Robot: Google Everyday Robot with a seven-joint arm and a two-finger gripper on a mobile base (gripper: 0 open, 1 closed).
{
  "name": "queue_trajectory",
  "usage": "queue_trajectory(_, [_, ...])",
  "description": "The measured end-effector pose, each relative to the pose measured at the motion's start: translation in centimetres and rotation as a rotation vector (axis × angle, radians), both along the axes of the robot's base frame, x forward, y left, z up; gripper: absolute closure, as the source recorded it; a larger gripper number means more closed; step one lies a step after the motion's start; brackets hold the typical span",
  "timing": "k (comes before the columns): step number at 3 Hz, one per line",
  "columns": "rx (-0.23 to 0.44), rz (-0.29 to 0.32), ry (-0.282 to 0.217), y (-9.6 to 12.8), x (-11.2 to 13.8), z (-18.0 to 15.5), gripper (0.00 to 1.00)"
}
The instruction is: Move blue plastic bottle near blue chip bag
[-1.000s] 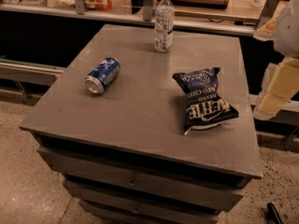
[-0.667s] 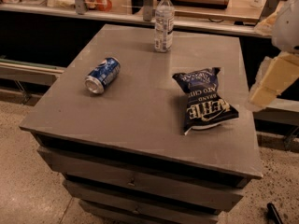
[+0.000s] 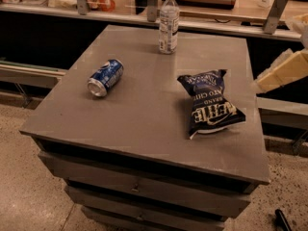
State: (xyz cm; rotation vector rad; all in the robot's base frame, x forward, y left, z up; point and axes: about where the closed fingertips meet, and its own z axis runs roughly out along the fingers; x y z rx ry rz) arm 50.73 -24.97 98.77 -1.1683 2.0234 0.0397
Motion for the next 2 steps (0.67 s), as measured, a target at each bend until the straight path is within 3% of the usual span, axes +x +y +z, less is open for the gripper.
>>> queue_trajectory(1, [0.138, -0.076, -0.129, -3.0, 3.4, 0.1, 0.00])
queue_trajectory(2, [0.156, -0.105, -0.175, -3.5, 4.4, 0.8, 0.00])
